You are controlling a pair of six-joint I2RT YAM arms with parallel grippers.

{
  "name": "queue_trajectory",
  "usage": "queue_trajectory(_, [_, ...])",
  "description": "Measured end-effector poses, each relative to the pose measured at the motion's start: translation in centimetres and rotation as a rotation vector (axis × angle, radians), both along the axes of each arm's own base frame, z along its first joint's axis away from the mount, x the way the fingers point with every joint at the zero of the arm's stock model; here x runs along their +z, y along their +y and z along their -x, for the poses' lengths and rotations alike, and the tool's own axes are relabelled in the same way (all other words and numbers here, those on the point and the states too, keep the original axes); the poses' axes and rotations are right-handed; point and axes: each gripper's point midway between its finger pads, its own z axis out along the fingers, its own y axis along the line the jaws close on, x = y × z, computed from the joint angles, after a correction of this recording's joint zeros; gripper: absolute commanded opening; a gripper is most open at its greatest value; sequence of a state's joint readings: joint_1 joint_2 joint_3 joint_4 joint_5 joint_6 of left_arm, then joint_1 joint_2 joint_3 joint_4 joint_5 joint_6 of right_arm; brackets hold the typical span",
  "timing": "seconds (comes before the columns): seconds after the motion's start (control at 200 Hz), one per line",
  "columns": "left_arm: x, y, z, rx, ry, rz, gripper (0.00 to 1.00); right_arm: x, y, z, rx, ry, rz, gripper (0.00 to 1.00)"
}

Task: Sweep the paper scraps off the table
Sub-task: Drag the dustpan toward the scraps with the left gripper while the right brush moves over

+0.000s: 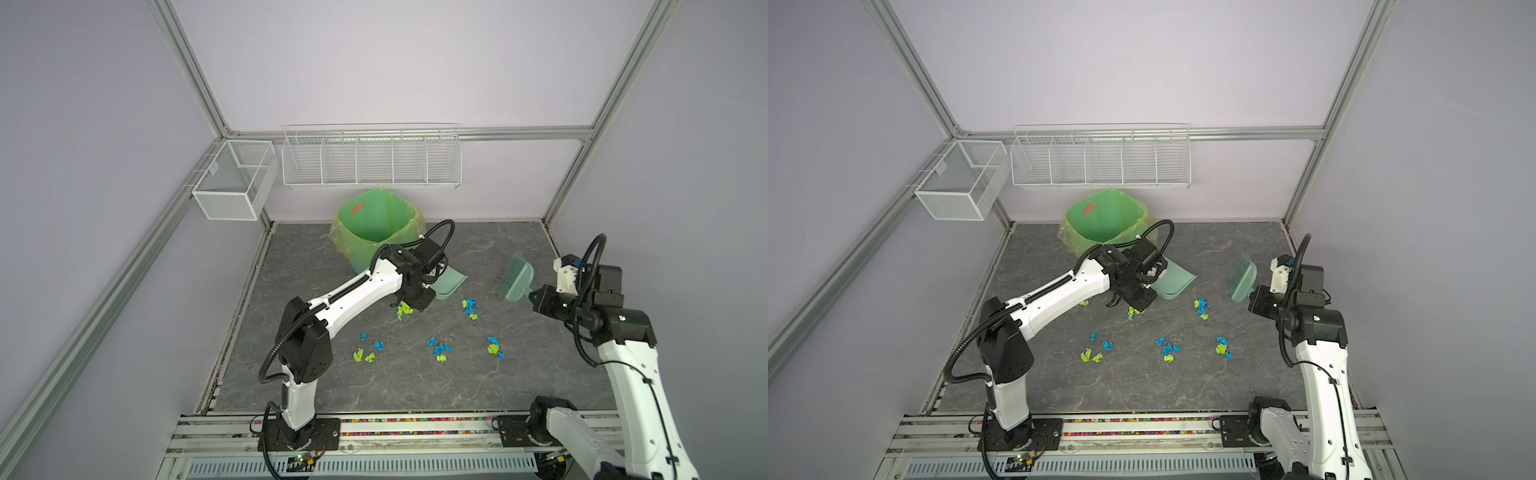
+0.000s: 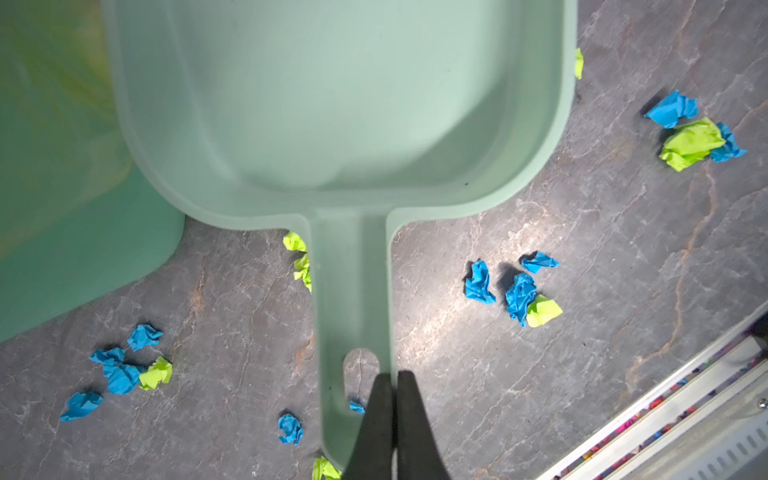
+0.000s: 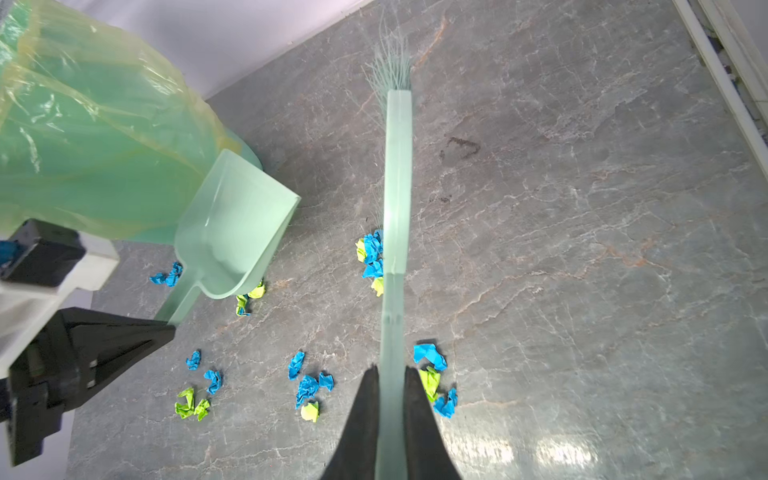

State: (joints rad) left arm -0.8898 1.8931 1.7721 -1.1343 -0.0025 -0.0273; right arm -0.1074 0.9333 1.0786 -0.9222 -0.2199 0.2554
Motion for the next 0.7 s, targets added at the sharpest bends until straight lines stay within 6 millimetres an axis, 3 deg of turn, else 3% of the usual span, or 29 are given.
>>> queue_trajectory(0.295, [0.4, 1.3, 2.0, -0.004, -0.012, 0.023, 0.00, 1.5, 0.0, 0.7, 0.024, 0.099, 0.105, 0.07])
queue_trajectory(0.7, [-2.5, 1.4, 5.5, -0.064, 0.035, -0.035, 0.00, -1.1, 1.5, -0.4, 0.132, 0.299, 0.237, 0.07])
